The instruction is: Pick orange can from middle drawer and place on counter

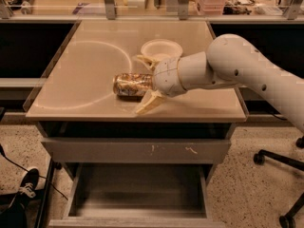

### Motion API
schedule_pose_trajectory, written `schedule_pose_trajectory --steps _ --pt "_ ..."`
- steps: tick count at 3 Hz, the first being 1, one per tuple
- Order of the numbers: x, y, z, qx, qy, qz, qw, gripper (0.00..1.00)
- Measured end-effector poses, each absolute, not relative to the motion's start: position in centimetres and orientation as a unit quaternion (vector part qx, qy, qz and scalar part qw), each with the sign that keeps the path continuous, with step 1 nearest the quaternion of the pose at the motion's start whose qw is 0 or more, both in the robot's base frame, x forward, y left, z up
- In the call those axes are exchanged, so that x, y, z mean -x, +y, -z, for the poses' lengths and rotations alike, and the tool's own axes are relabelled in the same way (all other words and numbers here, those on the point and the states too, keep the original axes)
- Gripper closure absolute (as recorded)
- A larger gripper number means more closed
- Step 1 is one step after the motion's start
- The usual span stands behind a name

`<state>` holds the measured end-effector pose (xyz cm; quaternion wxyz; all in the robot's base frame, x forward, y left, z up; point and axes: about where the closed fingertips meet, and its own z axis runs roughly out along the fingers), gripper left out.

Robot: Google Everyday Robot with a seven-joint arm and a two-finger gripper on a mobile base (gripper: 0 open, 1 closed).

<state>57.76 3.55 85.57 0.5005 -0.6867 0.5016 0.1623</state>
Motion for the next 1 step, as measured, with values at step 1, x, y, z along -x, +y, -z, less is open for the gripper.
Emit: schedule_pose_trajectory --steps 1 --pt "-57.76 3.55 -85.57 0.687 0.502 -0.162 0.501 0.0"
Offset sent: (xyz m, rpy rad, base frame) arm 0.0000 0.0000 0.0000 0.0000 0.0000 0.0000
